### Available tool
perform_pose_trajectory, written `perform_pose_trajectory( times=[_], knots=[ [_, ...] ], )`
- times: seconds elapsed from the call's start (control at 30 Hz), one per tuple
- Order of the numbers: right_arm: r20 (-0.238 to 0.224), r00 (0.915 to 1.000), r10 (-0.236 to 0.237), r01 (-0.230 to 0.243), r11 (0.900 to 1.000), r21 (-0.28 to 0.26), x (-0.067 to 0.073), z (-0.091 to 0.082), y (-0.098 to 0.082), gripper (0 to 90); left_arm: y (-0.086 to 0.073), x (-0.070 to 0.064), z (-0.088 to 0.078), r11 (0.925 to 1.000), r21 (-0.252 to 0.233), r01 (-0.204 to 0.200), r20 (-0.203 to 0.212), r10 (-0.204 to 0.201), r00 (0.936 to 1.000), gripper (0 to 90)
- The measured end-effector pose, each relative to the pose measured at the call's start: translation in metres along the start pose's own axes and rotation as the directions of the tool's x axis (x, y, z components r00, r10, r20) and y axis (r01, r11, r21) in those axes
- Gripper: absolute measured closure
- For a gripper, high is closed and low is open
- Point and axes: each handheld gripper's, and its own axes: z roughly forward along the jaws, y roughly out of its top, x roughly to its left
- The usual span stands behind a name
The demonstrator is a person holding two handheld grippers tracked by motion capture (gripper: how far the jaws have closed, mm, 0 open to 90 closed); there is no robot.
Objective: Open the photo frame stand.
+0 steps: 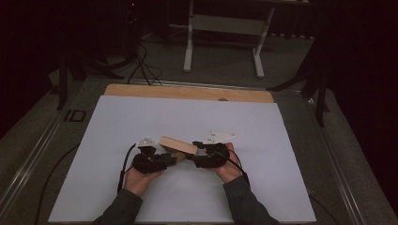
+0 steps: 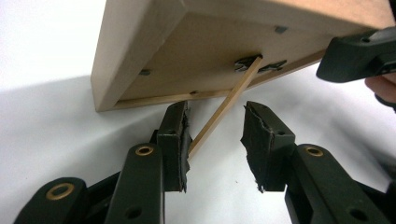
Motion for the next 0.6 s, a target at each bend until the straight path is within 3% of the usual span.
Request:
perform_pose_trajectory(
  times=[0.6],
  knots=[
    [0.006,0.9994,-0.034,0.034,0.999,0.022,0.0058,0.0001,-0.0003,40.9,-0.0037,0.0002,-0.0015,0.9999,0.01,0.006,-0.002,-0.006,1.0,58.4]
  ],
)
